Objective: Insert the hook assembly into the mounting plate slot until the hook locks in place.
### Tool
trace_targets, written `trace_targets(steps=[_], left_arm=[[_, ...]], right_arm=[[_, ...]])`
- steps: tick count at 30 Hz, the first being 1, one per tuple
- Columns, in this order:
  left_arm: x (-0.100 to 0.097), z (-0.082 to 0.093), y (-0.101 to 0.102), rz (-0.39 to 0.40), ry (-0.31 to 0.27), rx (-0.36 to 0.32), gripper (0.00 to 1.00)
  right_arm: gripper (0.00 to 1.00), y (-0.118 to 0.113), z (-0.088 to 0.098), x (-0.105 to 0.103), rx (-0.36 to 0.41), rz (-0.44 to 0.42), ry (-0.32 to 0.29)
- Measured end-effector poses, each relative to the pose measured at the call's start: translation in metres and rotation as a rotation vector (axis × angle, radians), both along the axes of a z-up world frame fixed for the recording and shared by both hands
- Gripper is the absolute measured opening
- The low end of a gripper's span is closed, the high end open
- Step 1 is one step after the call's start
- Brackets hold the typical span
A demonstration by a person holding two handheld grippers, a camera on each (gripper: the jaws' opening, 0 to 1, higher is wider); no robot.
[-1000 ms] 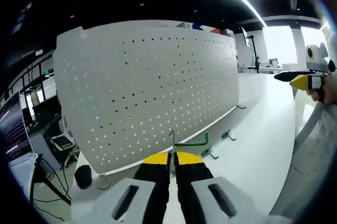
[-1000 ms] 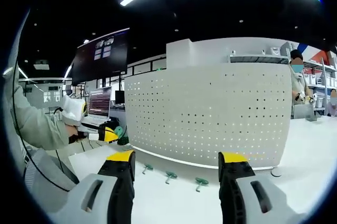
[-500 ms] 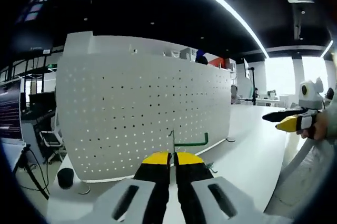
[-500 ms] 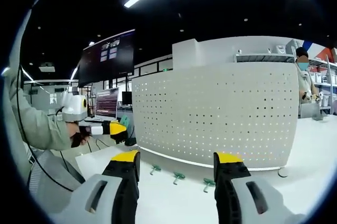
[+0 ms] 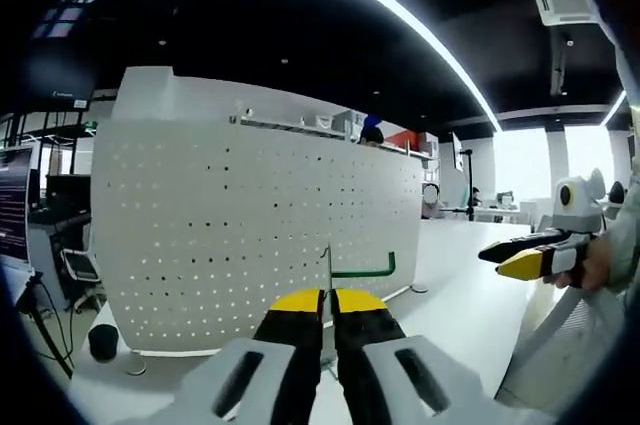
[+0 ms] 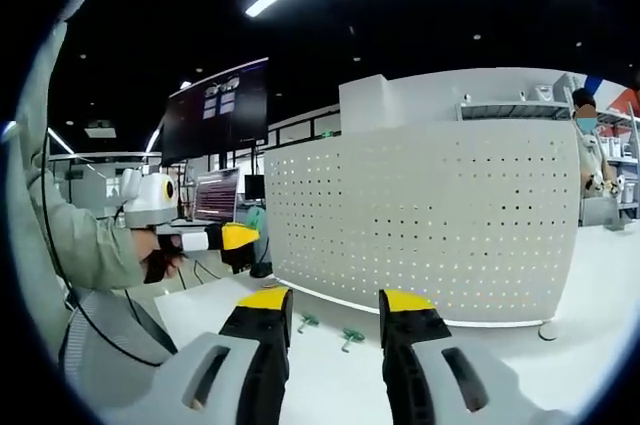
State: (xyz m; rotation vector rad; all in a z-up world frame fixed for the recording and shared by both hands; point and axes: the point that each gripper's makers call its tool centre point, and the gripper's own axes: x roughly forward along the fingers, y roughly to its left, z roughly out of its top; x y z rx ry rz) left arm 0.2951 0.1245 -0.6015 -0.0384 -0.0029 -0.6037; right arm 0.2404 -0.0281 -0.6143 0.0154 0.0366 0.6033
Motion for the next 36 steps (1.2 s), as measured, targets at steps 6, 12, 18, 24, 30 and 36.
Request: trace_targets(steps=[6,12,18,24,30,36], left_arm=[[-0.005,0.008,-0.013,-0.039,-0.017,-0.005,0.03],[-0.008,0.018,-0.022,-0.060,-0.044,-0.001,0.03],[-0.007,0.025,-0.024,-0.077,-0.059,-0.008,0.03],[-0.008,0.030,-0.028,-0.095,-0.070,-0.011,0.03],[-0.011,0.034,-0.037,-0.122,-0.079,-0.016,0.03],[-0.016,0.036,-0.048,-0.150,-0.085,-0.017,0.03]], right_arm=[[0.27,0.004,0.009,0.000,0.039,0.004,0.012],[0.22,0.023,0.026,-0.002,0.046,0.051,-0.017],[0.22,0.033,0.040,-0.001,0.070,0.086,-0.030],[0.18,0.043,0.054,0.002,0.100,0.121,-0.038],[0.17,0.052,0.061,0.003,0.108,0.141,-0.045],[0.17,0.059,0.066,0.003,0.115,0.152,-0.052]])
